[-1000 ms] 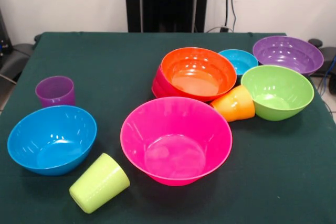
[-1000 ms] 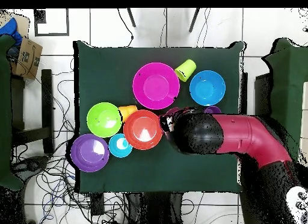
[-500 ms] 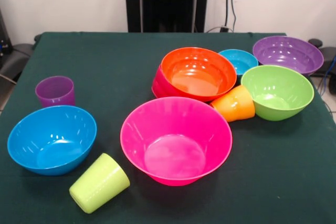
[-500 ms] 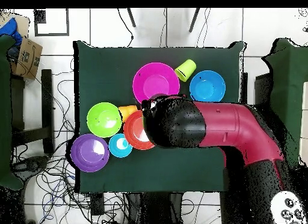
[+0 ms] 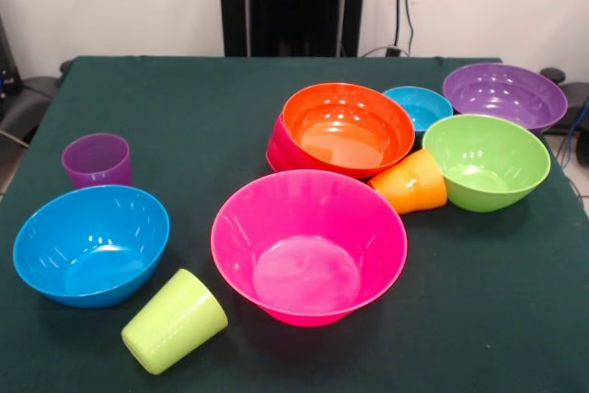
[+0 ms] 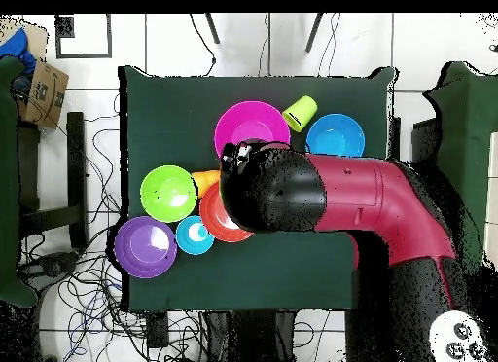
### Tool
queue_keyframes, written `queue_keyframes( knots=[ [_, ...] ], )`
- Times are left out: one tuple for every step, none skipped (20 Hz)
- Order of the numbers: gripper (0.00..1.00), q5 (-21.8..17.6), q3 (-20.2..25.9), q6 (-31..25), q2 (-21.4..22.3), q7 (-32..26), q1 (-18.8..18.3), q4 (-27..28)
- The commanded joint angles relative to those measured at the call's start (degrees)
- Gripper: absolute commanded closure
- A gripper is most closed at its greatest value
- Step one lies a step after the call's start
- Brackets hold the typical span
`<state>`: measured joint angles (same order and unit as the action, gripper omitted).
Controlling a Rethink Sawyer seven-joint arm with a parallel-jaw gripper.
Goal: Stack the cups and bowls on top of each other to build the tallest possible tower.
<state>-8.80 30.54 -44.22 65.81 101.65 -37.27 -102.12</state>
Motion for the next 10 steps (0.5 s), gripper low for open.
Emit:
queue_keyframes(
  knots=[
    [0.0, -2.13, -2.71, -6.02, -2.73, 3.4, 1.87, 1.27],
    [0.0, -2.76, -2.49, -7.5, -3.1, 2.98, 2.24, 2.23],
    [0.0, -3.06, -2.07, -8.37, -3.41, 2.03, 2.4, 2.65],
    [0.0, -3.28, -2.04, -8.77, -3.64, 2.16, 2.93, 3.09],
    [0.0, -3.69, -2.0, -9.46, -3.93, 1.99, 3.37, 3.84],
    [0.0, -4.11, -2.15, -9.99, -3.62, 1.9, 3.8, 3.83],
    [0.0, -4.67, -1.99, -11.35, -3.76, 1.2, 4.16, 4.68],
    [0.0, -4.95, -1.6, -12.43, -4.08, 0.13, 4.35, 5.47],
    [0.0, -5.06, -1.16, -12.95, -3.96, -1.36, 4.21, 5.56],
    [0.0, -5.32, -0.79, -13.24, -4.19, -2.42, 4.25, 5.74]
  ],
)
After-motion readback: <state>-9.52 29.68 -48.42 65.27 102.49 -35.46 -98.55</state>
